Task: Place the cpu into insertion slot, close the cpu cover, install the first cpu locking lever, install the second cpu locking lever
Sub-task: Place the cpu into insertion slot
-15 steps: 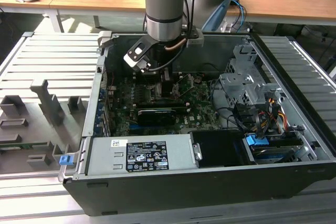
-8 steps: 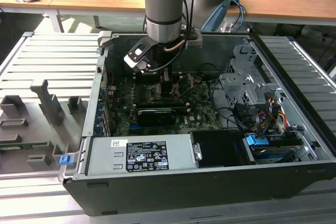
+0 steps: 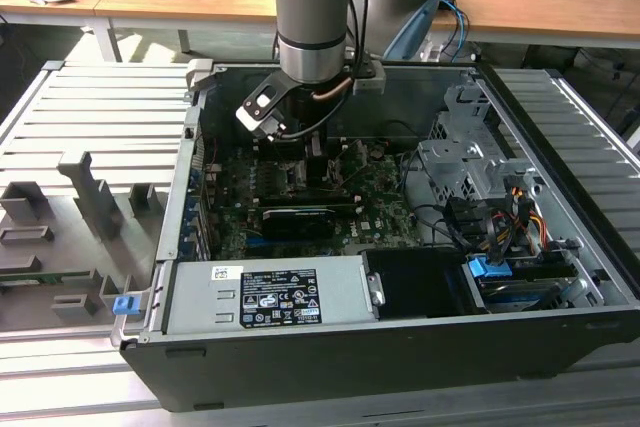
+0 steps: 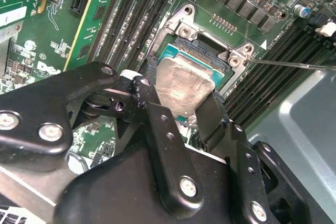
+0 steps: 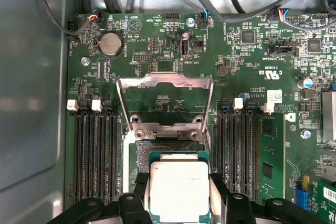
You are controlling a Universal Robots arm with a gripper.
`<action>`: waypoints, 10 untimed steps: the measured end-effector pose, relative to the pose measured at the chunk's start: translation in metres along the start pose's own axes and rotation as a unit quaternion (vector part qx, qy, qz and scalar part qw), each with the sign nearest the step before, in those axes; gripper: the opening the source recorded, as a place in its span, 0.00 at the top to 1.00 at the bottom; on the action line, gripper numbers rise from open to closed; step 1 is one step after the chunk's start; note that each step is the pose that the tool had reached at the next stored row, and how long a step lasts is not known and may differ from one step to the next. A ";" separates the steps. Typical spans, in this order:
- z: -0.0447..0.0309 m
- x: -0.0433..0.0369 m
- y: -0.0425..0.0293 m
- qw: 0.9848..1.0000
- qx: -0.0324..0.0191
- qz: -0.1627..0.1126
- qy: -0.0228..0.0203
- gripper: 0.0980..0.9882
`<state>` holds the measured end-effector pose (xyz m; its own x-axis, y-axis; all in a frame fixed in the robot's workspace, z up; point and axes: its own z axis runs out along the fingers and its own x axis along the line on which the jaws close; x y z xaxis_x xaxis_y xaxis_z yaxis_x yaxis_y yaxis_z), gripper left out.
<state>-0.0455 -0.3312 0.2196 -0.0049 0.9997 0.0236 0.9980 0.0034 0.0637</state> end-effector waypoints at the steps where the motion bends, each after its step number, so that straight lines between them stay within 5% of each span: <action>1: 0.0000 0.0000 0.0000 1.000 0.000 0.000 0.000 0.50; 10: 0.0026 0.0000 -0.0002 1.000 0.000 0.000 0.001 0.50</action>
<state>-0.0455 -0.3312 0.2170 -0.0047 0.9997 0.0252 0.9980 0.0030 0.0637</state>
